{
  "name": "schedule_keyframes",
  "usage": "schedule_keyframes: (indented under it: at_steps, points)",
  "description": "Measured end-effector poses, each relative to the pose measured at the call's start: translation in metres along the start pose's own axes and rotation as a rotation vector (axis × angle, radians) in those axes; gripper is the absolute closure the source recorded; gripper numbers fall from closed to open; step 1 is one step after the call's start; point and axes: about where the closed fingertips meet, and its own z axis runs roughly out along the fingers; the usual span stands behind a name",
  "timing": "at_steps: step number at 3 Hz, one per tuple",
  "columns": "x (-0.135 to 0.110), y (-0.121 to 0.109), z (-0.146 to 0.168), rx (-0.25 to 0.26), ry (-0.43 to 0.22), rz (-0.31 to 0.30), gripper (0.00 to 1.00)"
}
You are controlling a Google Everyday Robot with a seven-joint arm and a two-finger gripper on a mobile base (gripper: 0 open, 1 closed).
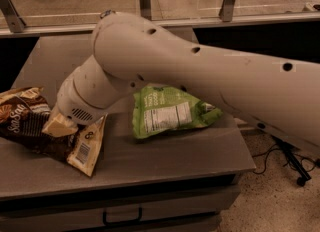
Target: Pick brown chip bag
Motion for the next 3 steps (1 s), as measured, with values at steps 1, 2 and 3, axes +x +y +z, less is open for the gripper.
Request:
schedule_keyframes:
  at_steps: [1, 2, 3]
  points:
    - [-0.020, -0.003, -0.016, -0.006, -0.039, -0.048, 1.00]
    - [-0.053, -0.014, -0.056, 0.026, -0.136, -0.078, 1.00]
    - [-0.054, -0.014, -0.056, 0.026, -0.136, -0.079, 1.00]
